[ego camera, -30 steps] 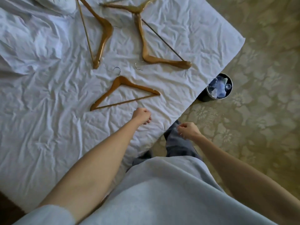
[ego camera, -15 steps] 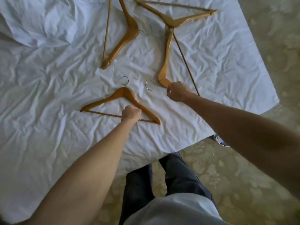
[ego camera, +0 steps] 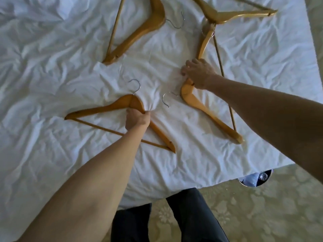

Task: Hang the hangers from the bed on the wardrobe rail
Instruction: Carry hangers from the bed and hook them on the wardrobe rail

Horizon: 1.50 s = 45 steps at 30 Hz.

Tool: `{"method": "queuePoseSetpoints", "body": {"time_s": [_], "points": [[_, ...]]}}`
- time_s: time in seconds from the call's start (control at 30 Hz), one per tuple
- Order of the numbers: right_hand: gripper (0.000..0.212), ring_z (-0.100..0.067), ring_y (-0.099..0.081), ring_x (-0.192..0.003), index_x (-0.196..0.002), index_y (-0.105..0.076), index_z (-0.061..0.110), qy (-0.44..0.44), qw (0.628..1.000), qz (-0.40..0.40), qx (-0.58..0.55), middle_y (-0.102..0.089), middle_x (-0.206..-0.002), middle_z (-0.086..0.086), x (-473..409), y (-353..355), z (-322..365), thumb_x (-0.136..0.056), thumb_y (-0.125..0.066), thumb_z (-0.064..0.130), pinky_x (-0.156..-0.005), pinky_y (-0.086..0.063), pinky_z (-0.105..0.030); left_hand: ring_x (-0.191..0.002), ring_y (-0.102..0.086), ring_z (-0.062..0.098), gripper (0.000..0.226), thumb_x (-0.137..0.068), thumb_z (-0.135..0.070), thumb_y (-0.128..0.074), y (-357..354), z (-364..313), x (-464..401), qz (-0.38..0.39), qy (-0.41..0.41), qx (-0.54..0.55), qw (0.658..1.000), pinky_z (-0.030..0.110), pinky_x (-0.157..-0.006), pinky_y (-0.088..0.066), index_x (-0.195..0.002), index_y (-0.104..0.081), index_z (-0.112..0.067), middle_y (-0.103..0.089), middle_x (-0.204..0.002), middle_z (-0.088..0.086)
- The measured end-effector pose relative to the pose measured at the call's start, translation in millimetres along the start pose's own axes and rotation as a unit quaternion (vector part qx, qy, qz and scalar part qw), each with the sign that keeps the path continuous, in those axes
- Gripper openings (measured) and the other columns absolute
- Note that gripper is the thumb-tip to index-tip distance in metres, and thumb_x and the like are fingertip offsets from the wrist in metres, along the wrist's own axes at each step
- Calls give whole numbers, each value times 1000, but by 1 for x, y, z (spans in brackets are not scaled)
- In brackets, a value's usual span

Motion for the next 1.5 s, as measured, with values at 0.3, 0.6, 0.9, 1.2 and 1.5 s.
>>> {"method": "queuePoseSetpoints", "body": {"time_s": [0.3,0.6,0.9,1.2,1.5], "points": [[32,-23,-62,-104,-106,-74,28,-47,997,64,-4,-64,-105,3,76,37,-2,-79,-76,46,-75,-46,-34,-101,-68,32,36,-84,-41,-67,68,38,52,0,-20,77,997,43,-90,-55,-105,-64,-11,-72,-104,9],[30,-27,-66,-96,-102,-72,25,-249,916,68,-305,-68,-97,-4,221,95,36,-75,-81,35,-75,-44,-33,-69,-75,20,17,-82,-27,-73,155,66,128,65,-54,200,976,43,-77,-63,-75,-62,-16,-74,-68,0],[23,-7,-64,-44,-98,-59,1,-198,767,-59,-607,-63,-71,-10,290,175,197,-87,-74,15,-47,-52,-18,-70,-76,30,17,-84,-8,-74,234,87,202,145,-129,237,952,45,-72,-64,-89,-58,-10,-75,-76,13],[22,-24,-71,-70,-106,-60,6,-169,685,-212,-676,-67,-94,-11,310,250,267,-91,-70,18,-58,-61,-29,-63,-75,24,21,-86,-14,-78,296,128,240,165,-240,257,921,35,-68,-64,-98,-61,-9,-75,-81,9],[32,-25,-69,-75,-111,-64,4,39,751,-146,-643,-70,-93,-16,314,305,305,-89,-75,24,-67,-59,-39,-67,-75,19,35,-87,-22,-79,339,191,283,41,-222,359,906,30,-60,-62,-113,-61,-8,-76,-84,11]]}}
Point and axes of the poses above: each hand's wrist, its own x-axis away from the middle knuckle, its own y-axis out of the back of the hand, z = x × y, the point moved 1 cm from there along -x, towards the middle knuckle
